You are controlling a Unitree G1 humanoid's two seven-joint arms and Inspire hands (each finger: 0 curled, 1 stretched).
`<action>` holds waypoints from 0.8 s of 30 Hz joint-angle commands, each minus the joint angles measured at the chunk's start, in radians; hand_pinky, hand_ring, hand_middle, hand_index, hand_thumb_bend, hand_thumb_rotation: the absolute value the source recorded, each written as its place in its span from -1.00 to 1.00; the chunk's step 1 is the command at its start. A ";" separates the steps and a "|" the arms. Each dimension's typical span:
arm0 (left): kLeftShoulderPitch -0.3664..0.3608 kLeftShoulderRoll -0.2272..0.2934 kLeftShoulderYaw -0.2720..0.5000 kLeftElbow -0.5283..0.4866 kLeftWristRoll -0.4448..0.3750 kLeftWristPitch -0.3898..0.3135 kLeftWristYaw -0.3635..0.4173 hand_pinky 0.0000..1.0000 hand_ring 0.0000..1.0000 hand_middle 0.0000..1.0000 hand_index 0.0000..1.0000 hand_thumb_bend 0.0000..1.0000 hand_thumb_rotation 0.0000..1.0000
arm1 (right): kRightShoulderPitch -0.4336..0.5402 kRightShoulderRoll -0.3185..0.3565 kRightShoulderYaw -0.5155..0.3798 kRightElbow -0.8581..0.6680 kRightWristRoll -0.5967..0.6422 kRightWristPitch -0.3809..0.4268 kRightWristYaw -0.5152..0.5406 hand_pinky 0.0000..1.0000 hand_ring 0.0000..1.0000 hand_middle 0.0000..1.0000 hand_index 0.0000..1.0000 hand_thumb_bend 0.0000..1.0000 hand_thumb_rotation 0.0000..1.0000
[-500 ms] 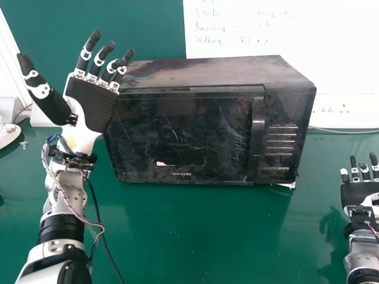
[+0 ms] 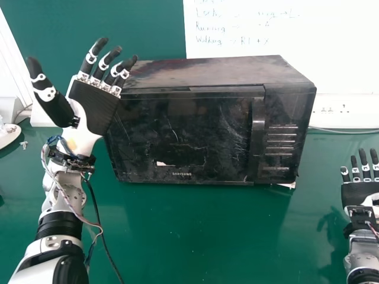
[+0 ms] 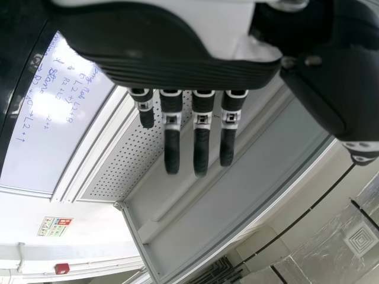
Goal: Open the door of oven
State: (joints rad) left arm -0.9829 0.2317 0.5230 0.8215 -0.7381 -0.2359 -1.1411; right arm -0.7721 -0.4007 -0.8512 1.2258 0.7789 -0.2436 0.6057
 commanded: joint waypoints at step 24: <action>-0.030 0.042 -0.072 0.052 0.096 0.005 -0.069 0.04 0.50 0.63 0.51 0.88 0.59 | 0.004 -0.002 -0.014 -0.003 0.031 0.038 0.090 0.97 1.00 1.00 0.98 1.00 0.80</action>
State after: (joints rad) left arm -0.9902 0.2503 0.4713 0.8595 -0.6601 -0.2359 -1.1929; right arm -0.7721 -0.4006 -0.8632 1.2258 0.8088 -0.2080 0.6783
